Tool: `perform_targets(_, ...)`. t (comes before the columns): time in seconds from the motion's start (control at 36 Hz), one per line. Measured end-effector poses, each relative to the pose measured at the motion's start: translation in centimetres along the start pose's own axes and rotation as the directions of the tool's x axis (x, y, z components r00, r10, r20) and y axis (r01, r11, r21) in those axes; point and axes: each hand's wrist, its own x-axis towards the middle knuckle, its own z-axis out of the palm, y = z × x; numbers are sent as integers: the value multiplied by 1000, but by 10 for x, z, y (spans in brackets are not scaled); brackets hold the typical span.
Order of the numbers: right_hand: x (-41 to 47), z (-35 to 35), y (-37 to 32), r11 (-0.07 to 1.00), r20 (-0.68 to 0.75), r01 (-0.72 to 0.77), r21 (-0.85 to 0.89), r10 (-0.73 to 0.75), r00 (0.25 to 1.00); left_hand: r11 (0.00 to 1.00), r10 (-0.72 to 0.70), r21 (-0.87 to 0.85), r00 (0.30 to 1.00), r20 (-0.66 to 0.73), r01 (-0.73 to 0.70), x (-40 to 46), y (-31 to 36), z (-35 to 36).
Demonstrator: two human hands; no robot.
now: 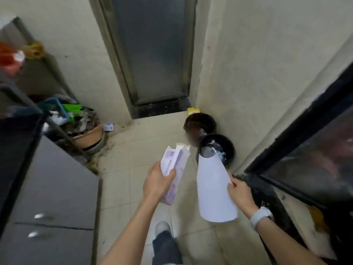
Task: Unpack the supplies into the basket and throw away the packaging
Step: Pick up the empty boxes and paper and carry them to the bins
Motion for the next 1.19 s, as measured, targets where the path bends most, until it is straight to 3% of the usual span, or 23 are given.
perform_targets(0.33,211,-26,10,964,-138,-255,70,263,955,943,73,292,954,290,-161,223,93,155)
perform_targets(0.56,420,26,48,906,-75,-422,-32,419,905,885,-8,420,896,443,-200,392,95,297)
perform_targets(0.64,482,50,76,900,-107,-419,-120,408,907,856,-41,474,885,463,-208,436,79,354)
perform_targets(0.75,553,84,116,908,31,-342,-242,360,933,843,-56,488,867,494,-224,476,39,431)
perform_targets(0.83,601,117,146,908,56,-259,-330,293,955,834,-29,488,863,504,-257,502,7,491)
perform_targets(0.94,645,161,184,831,105,-142,-538,233,967,795,21,517,866,499,-317,524,-30,556)
perform_targets(1.03,661,189,208,791,162,-109,-602,255,953,766,22,550,870,493,-331,534,-51,587)
perform_targets(1.08,668,202,222,792,230,-106,-602,298,926,732,26,573,855,518,-369,538,-59,603)
perform_targets(1.19,678,204,234,901,372,-179,-395,334,866,709,-9,562,790,612,-427,543,-66,614)
